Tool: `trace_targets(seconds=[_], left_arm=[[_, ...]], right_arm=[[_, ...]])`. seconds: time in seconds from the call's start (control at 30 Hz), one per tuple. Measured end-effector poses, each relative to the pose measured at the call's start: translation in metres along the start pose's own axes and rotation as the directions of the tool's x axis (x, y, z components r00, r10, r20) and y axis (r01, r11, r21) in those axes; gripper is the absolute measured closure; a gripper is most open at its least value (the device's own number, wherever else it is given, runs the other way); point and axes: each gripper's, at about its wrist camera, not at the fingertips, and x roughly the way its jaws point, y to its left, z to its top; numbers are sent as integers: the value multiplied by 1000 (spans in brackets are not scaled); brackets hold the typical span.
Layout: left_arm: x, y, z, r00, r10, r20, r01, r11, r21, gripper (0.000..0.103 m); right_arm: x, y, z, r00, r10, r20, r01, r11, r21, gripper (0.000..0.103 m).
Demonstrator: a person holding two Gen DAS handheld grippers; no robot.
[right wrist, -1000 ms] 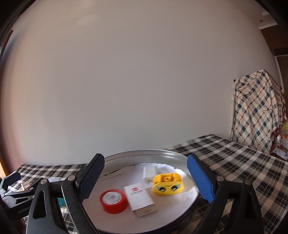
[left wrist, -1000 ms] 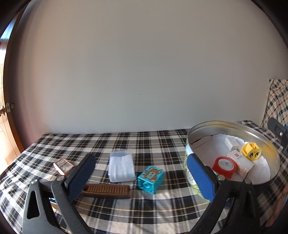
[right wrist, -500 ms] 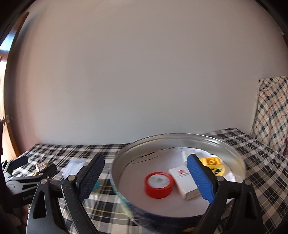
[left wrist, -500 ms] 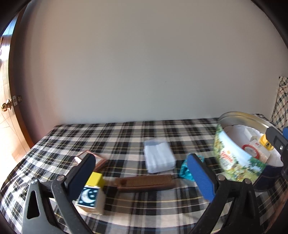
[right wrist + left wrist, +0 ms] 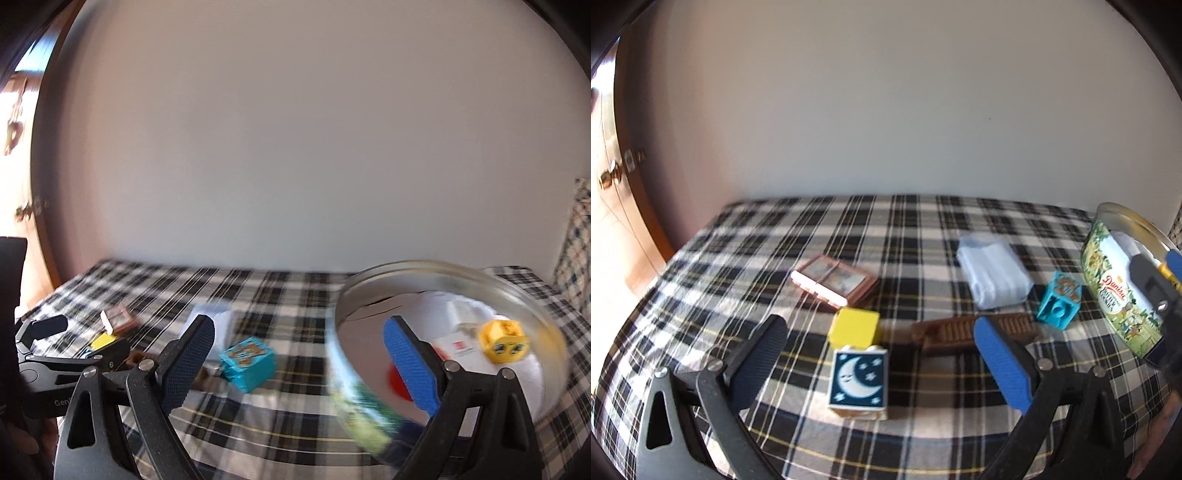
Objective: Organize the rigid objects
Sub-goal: 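Move both tools back from the tin toward the blocks on the bed, then grasp dark blue moon block with left tool while right tool grasps teddy-bear block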
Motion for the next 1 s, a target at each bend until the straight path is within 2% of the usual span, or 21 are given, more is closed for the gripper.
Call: trace_targets(seconds=[0.17, 0.27, 0.37, 0.53, 0.7, 0.77, 0.83, 0.9, 1.0], left_arm=[[5, 10, -5, 998, 9, -56, -10, 1000, -16, 0], [12, 12, -8, 994, 15, -106, -16, 1000, -9, 1], [16, 14, -12, 989, 13, -148, -14, 1000, -7, 1], [26, 22, -16, 977, -4, -214, -6, 999, -48, 2], [31, 32, -19, 969, -29, -246, 2, 994, -106, 12], [31, 34, -19, 970, -28, -242, 1, 994, -112, 13], [30, 37, -19, 971, -28, -238, 1, 993, -115, 16], [29, 41, -20, 973, -31, -230, 1, 992, -128, 23], [29, 46, -19, 975, -22, -223, -7, 992, -129, 32]], right_arm=[[35, 20, 1, 986, 94, -138, -102, 994, -49, 9], [51, 32, 1, 973, 120, -196, -137, 988, -78, 9], [65, 38, -2, 956, 116, -268, -147, 984, -97, 16], [80, 42, -2, 953, 62, -297, -108, 984, -143, 18], [87, 48, 0, 949, 48, -313, -113, 975, -191, 20], [88, 52, -1, 944, 55, -326, -130, 969, -211, 30], [95, 53, -3, 926, 56, -373, -146, 965, -217, 31], [100, 49, -3, 921, 53, -386, -139, 970, -198, 31], [110, 38, -5, 892, 111, -438, -177, 978, -112, 34]])
